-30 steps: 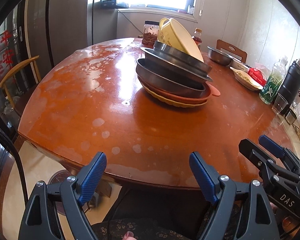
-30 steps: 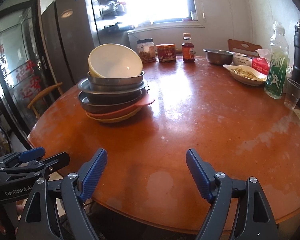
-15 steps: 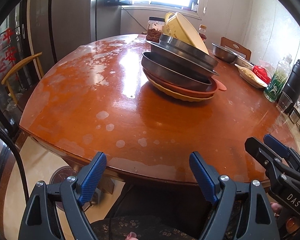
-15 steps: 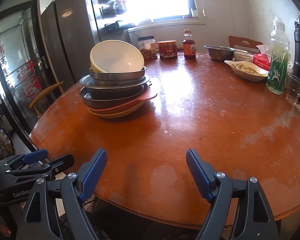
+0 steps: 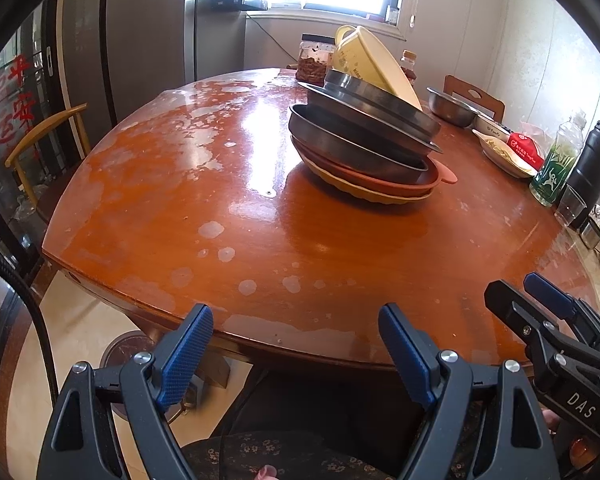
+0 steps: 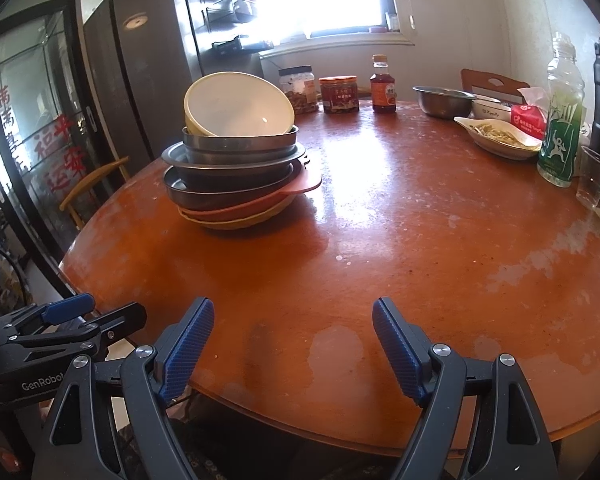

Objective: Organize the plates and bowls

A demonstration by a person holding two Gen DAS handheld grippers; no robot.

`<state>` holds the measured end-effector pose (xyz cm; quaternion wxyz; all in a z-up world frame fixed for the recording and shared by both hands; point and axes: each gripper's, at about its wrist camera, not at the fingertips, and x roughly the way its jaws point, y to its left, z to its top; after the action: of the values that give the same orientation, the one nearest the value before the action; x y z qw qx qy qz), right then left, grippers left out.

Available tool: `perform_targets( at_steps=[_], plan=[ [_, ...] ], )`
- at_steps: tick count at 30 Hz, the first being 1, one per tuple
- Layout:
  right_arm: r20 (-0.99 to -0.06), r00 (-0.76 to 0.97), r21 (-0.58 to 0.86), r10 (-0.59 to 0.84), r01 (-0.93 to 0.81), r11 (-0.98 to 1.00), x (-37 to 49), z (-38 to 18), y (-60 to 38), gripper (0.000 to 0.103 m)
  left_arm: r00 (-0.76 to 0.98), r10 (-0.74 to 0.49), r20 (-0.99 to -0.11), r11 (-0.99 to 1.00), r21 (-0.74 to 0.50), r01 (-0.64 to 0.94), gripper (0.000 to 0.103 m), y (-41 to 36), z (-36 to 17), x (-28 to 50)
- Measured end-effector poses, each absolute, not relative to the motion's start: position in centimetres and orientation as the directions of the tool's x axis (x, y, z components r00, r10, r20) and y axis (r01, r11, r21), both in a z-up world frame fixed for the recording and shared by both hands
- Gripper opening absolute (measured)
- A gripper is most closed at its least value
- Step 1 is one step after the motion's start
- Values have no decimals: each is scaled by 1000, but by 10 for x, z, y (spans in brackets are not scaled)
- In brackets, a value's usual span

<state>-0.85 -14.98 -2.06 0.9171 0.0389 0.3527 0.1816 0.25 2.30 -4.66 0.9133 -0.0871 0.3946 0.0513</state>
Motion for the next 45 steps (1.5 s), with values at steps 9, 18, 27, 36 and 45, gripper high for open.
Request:
perform_targets(
  at_steps=[9, 18, 27, 36, 45],
  plan=[
    [-634, 682, 201, 364, -308, 930, -7, -21, -150, 83, 685, 28, -728, 980, -115, -163, 84, 22, -46, 2],
    [-641, 674, 204, 367, -311, 928, -5, -24, -149, 83, 679, 40, -733, 980, -104, -170, 84, 23, -46, 2],
    [-650, 666, 200, 367, -316, 927, -6, -27, -146, 83, 675, 42, -736, 980, -101, -170, 84, 22, -48, 3],
    [-650, 666, 196, 366, -318, 928, -6, -28, -145, 83, 671, 46, -740, 979, -99, -177, 84, 22, -50, 5],
    [-646, 671, 189, 363, -320, 928, -7, -27, -145, 83, 669, 46, -742, 978, -102, -181, 84, 24, -51, 4]
  ],
)
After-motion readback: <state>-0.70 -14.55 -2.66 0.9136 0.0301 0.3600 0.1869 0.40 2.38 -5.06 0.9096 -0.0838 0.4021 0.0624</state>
